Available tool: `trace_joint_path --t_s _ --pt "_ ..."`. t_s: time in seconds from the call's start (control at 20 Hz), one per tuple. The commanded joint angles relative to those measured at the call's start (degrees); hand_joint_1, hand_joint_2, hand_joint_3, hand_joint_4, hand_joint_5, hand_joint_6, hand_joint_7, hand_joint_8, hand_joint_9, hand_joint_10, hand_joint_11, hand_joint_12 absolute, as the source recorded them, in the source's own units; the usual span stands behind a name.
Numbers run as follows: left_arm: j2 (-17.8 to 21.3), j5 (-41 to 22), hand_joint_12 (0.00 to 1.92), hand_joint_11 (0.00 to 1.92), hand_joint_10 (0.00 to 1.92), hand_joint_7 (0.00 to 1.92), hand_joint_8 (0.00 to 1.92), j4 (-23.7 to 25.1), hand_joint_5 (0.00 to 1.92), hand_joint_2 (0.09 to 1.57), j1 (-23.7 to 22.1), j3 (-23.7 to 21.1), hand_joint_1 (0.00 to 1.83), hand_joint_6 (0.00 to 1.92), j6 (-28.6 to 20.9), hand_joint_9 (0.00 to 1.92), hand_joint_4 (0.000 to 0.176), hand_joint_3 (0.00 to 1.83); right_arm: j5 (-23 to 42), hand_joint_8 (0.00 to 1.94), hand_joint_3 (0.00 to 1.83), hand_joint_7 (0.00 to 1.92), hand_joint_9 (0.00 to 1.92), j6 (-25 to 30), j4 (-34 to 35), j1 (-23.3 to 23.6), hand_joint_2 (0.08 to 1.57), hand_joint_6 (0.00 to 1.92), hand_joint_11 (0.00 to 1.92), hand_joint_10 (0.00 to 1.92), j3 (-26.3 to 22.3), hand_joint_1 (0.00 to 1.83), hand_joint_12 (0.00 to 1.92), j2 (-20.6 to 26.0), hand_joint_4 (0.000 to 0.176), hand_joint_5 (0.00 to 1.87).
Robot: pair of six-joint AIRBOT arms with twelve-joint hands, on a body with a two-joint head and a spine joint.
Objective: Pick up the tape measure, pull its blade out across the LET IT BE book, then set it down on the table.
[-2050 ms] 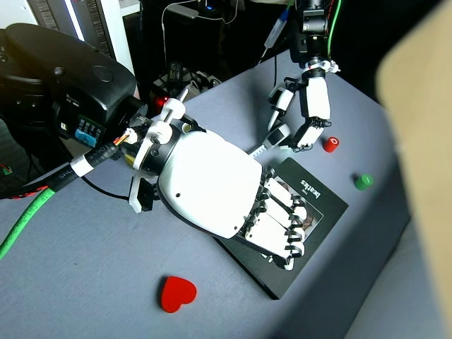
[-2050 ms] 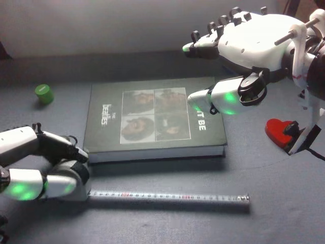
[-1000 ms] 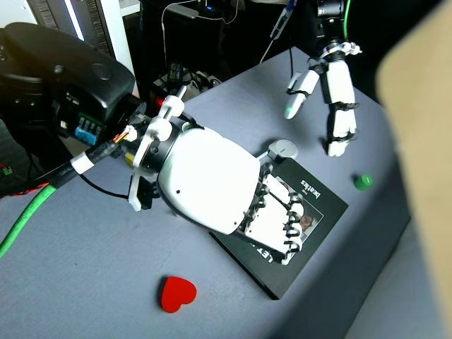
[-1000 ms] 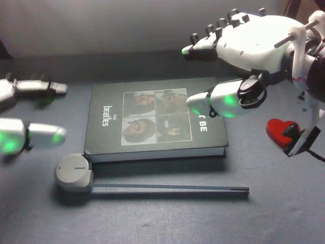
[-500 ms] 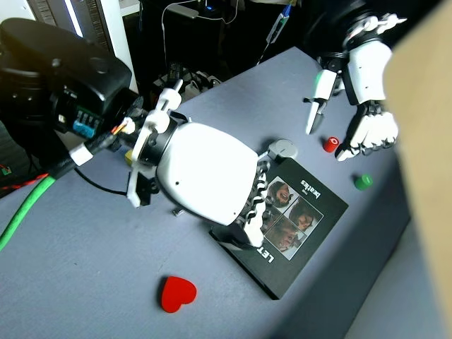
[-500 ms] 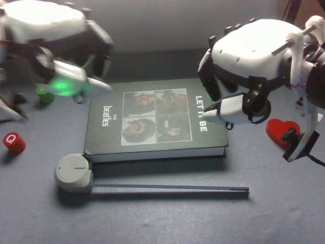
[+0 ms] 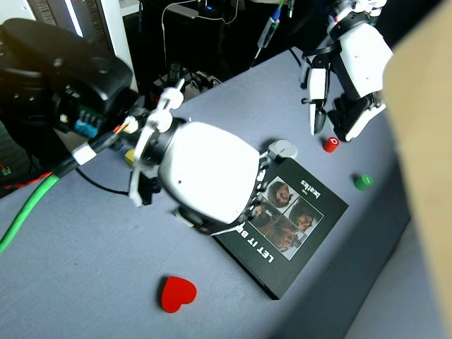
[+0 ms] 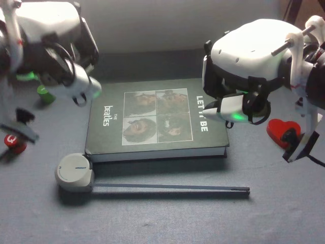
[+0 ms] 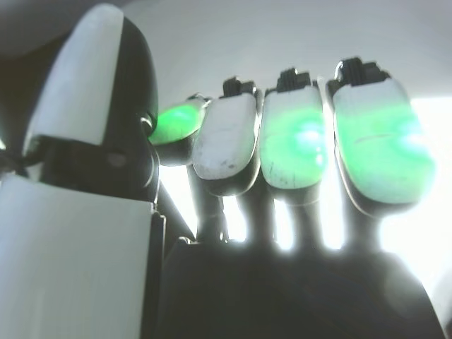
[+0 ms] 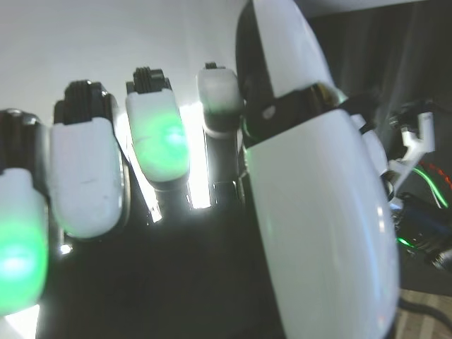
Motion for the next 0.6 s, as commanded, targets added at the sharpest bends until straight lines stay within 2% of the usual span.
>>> trace_joint_path --t_s 0.0,0.25,0.35,0.4,0.55 --pt "-0.8 -3.9 1.92 1.44 1.92 1.35 1.92 3.3 1.25 1.14 -0.6 -0.6 1.02 1.92 0.0 1.4 0.176 0.0 1.2 1.94 0.01 1.46 1.62 0.1 -2.7 0.5 1.27 1.92 1.79 1.92 -0.1 0.88 1.92 0.3 0.176 1.28" --pt "-8.7 -14.7 1.92 1.44 1.92 1.34 1.92 5.1 1.25 1.14 1.6 -1.6 1.03 1.92 -3.3 1.4 0.176 0.0 1.0 1.94 0.01 1.46 1.62 0.1 -2.7 0.4 1.28 1.92 1.78 1.92 -0.1 0.89 1.92 0.3 0.176 1.28" --pt "-10.0 -15.9 1.92 1.44 1.92 1.34 1.92 5.4 1.25 1.14 2.4 -1.8 1.04 1.92 -5.6 1.4 0.176 0.0 1.0 1.94 0.0 1.46 1.62 0.1 -2.7 0.4 1.28 1.92 1.78 1.92 -0.2 0.91 1.92 0.3 0.176 1.27" --pt "-10.1 -16.4 1.92 1.44 1.92 1.34 1.92 6.1 1.25 1.14 3.0 -2.2 1.04 1.92 -7.9 1.4 0.176 0.0 1.0 1.94 0.0 1.46 1.62 0.1 -2.7 0.4 1.28 1.92 1.78 1.92 -0.3 0.91 1.92 0.3 0.176 1.27" --pt "-9.9 -17.8 1.92 1.44 1.92 1.34 1.92 6.6 1.24 1.14 3.9 -3.0 1.03 1.92 -10.6 1.4 0.176 0.0 2.3 1.94 0.0 1.46 1.62 0.1 -2.7 0.4 1.29 1.92 1.79 1.92 -1.4 0.91 1.92 0.6 0.176 1.26"
